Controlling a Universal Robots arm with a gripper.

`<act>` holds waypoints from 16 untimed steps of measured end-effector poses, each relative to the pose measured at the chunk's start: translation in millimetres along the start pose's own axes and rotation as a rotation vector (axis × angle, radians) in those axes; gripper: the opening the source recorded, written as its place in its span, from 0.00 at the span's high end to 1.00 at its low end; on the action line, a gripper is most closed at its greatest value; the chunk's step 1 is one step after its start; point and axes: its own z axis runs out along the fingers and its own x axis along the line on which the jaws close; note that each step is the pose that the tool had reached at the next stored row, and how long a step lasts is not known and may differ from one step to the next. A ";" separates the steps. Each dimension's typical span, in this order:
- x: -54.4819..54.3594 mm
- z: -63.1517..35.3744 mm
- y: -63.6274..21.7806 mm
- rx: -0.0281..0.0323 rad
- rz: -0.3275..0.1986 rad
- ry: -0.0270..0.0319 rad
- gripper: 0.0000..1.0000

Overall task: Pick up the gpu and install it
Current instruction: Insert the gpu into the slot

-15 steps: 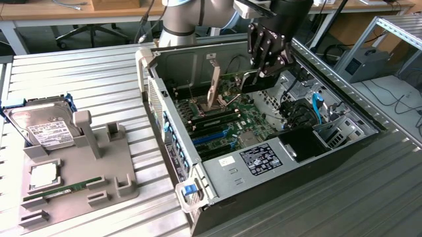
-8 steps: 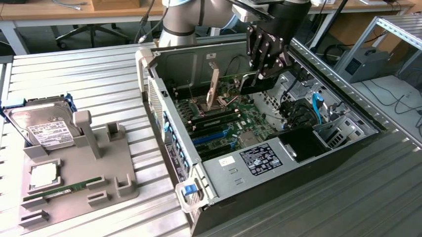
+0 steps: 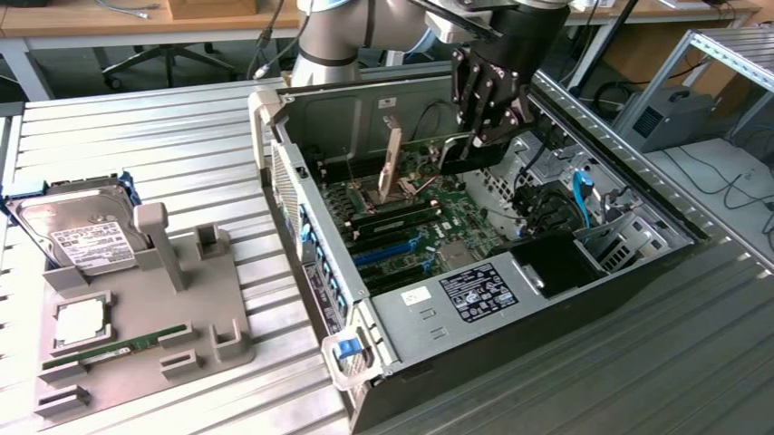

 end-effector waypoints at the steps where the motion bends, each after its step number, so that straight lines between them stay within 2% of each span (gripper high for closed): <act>1: 0.0 0.6 0.0 0.0000 0.000 0.0001 0.73; 16: 0.6 16.9 1.9 0.0017 0.000 0.0000 0.73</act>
